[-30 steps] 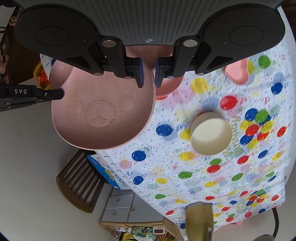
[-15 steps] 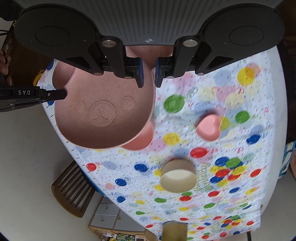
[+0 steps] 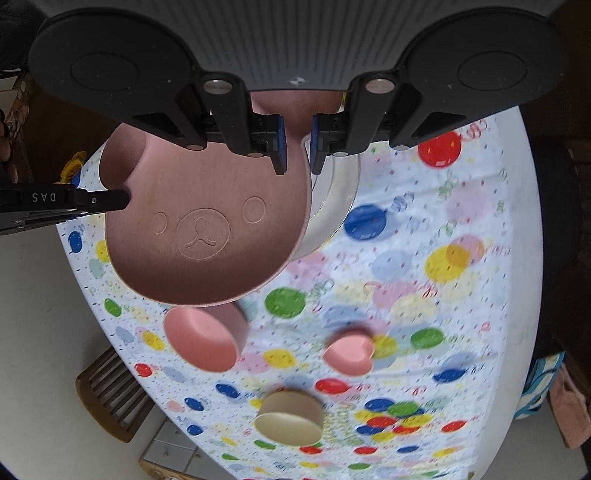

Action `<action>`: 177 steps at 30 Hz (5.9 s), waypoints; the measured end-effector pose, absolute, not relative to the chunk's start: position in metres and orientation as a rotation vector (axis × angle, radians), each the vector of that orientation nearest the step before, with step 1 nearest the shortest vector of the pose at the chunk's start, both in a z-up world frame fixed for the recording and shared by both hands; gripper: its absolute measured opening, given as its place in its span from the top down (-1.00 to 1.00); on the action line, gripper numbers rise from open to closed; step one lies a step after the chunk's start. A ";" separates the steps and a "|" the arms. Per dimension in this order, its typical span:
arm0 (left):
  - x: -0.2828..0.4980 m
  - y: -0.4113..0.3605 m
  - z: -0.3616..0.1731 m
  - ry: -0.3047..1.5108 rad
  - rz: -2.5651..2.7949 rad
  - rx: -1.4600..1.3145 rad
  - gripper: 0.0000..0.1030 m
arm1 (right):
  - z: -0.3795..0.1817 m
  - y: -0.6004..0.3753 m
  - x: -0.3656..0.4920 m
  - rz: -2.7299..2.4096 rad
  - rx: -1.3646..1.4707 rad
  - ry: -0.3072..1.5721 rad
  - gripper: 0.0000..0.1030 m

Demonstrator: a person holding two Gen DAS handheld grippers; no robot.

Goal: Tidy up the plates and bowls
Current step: 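Lift the bear plate with both grippers and carry it to the white plates, then lower the bear plate onto the white plates and open both grippers, then move both grippers to the pink bowl, then grip the pink bowl rim with both grippers, then carry the pink bowl with both grippers and lower it onto the bear plate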

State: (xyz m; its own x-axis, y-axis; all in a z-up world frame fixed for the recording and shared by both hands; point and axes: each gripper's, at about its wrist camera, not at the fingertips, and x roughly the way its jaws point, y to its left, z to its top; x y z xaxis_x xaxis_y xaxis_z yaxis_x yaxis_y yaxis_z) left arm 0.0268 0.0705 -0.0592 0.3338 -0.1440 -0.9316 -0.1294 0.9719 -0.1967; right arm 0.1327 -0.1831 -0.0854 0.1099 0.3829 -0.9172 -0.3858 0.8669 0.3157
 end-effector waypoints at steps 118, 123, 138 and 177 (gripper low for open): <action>0.217 -0.009 -0.128 1.112 0.256 -0.366 -0.53 | -0.115 -0.175 0.297 0.512 -0.113 1.152 -0.35; 0.220 -0.011 -0.138 1.121 0.278 -0.386 -0.51 | -0.132 -0.169 0.302 0.522 -0.119 1.202 -0.04; 0.221 -0.014 -0.141 1.120 0.229 -0.438 0.63 | -0.141 -0.162 0.302 0.508 -0.092 1.224 0.82; 0.137 -0.128 -0.120 1.290 -0.149 -0.216 0.64 | -0.106 -0.280 0.191 0.344 0.052 1.240 0.85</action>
State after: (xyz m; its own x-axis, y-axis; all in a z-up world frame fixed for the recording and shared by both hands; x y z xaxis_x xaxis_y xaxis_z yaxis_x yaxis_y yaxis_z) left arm 0.1369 -0.1283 -0.1196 0.2716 -0.2300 -0.9345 -0.0102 0.9703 -0.2417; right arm 0.1906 -0.2799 -0.1062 0.2804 0.2849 -0.9166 -0.2284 0.9473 0.2245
